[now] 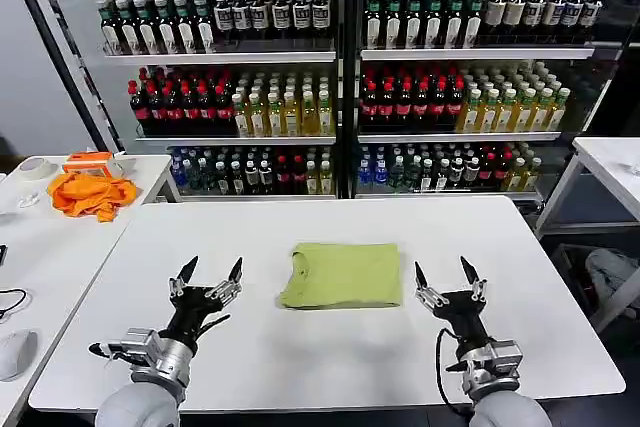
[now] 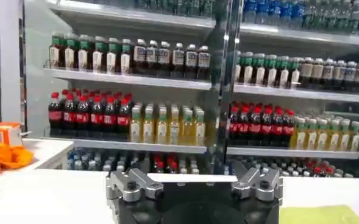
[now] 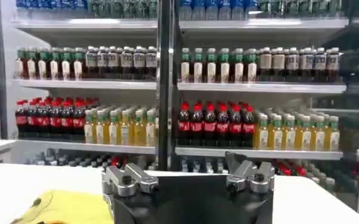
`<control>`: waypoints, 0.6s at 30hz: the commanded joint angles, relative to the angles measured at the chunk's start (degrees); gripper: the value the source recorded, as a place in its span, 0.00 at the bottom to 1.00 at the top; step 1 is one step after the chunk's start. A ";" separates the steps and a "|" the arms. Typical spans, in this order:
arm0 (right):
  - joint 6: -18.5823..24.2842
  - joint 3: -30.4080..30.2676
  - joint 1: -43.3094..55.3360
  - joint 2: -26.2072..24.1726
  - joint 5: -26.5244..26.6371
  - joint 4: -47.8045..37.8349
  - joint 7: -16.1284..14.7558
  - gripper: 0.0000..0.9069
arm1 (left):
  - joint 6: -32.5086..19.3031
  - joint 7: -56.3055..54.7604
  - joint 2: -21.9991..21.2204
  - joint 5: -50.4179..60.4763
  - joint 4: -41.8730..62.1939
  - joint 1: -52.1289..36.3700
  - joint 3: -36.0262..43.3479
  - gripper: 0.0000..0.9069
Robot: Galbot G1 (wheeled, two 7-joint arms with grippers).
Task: Fold and organize the clothes.
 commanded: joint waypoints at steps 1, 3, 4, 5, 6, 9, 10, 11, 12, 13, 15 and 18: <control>0.77 0.43 -2.95 0.20 -1.28 2.45 -0.04 1.00 | -0.40 0.16 0.31 1.33 -0.49 1.01 -0.42 1.00; 0.79 0.25 -2.65 0.23 -1.25 2.37 0.03 1.00 | -0.39 0.17 0.35 1.34 -0.59 1.13 -0.51 1.00; 0.77 0.12 -2.33 0.26 -1.17 2.28 0.21 1.00 | -0.34 0.24 0.41 1.29 -0.67 1.19 -0.55 1.00; 0.80 0.04 -2.13 0.27 -1.06 2.23 0.32 1.00 | -0.30 0.27 0.41 1.24 -0.70 1.20 -0.57 1.00; 0.93 -0.03 -1.90 0.28 -0.88 2.15 0.43 1.00 | -0.27 0.26 0.37 1.20 -0.72 1.21 -0.57 1.00; 2.48 -0.20 -1.55 0.06 -0.38 1.97 0.07 1.00 | -0.14 0.26 -0.15 1.31 -0.74 1.24 -0.42 1.00; 3.17 -0.35 -1.62 -0.14 -1.23 2.06 0.33 1.00 | -0.13 0.30 -0.20 1.38 -0.72 1.26 -0.40 1.00; 3.65 -0.37 -1.58 -0.10 -2.13 2.01 0.62 1.00 | -0.14 0.45 -0.15 1.34 -0.71 1.30 -0.44 1.00; 3.89 -0.33 -1.50 -0.09 -2.98 1.86 0.77 1.00 | -0.28 0.71 -0.02 1.28 -0.70 1.40 -0.54 1.00; 3.83 -0.28 -1.43 -0.30 -3.18 1.74 0.77 1.00 | -0.36 0.92 0.19 1.18 -0.61 1.42 -0.68 1.00; 3.39 -0.16 -1.36 -0.51 -3.07 1.76 0.64 1.00 | -0.30 1.02 0.52 1.07 -0.53 1.41 -0.93 1.00; 3.02 -0.19 -1.36 -0.63 -3.17 1.88 0.57 1.00 | -0.31 1.19 0.74 1.04 -0.51 1.31 -1.05 1.00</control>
